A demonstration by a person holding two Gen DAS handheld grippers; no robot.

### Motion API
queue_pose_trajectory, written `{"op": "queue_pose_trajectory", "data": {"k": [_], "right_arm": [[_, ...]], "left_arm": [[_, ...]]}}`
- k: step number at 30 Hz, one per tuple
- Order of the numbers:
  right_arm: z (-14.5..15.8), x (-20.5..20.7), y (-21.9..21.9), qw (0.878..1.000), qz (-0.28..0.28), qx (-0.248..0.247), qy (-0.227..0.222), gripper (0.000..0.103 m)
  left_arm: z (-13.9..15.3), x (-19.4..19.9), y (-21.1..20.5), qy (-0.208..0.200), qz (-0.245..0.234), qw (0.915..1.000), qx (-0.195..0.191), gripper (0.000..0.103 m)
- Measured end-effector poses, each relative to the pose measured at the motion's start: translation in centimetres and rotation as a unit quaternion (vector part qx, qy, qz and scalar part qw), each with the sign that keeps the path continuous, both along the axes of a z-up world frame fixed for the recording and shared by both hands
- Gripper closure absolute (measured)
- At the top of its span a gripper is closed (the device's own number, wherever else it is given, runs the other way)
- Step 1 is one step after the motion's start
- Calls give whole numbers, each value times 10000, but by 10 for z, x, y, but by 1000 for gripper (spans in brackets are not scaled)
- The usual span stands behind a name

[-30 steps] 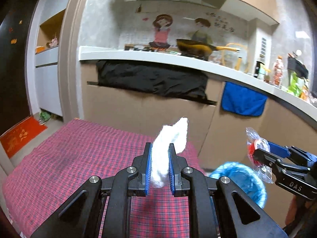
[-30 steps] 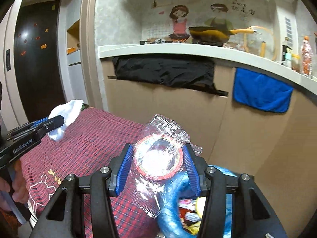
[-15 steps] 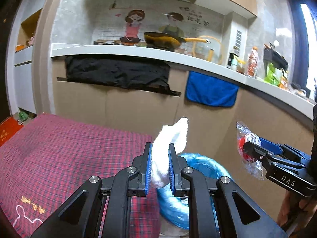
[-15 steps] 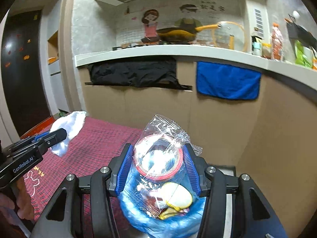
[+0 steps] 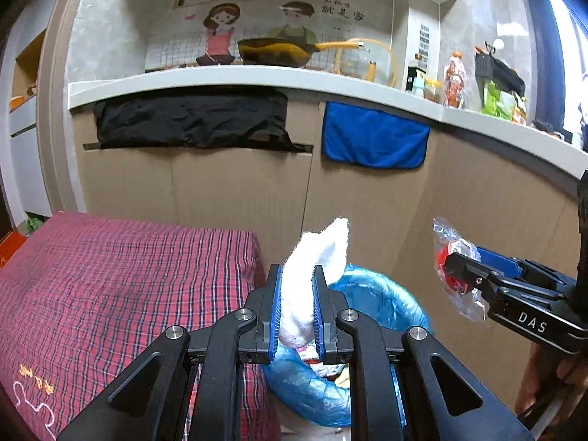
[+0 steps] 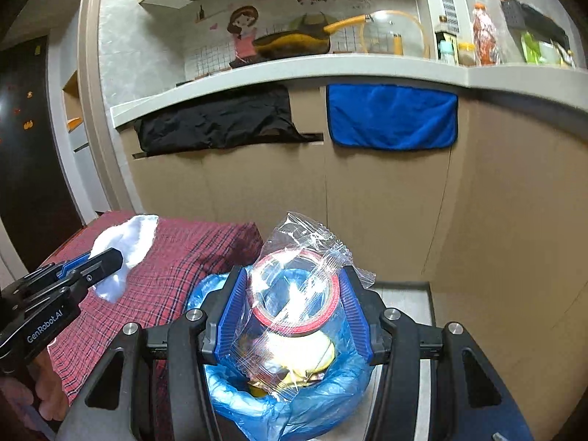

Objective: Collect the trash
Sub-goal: 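Carry the tape roll and white tissue to the blue bin with both grippers, then open both grippers over the blue bin to drop the tape roll and tissue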

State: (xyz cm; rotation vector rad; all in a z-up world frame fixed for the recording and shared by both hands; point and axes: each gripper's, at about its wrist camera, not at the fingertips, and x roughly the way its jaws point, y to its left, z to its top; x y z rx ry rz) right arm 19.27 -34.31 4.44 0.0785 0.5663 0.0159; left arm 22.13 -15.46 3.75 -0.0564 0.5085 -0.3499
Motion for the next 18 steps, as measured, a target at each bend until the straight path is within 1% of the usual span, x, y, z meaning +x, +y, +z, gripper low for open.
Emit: {"op": "queue_pose_trajectory", "data": {"k": [7,12,18], "right_arm": [[-22,16,-5,9997,5,51,219,55],[-39,30,-9,9991,10,132,408,55],[-58,47,-13,9977,69,208,646,55]], "left_arm": [[-19,17,-11,269,15,9996,62,88],[-41,31,-18,572,-4,9983,113,88],[-61,48,-24,891,-71,9959,140,88]]}}
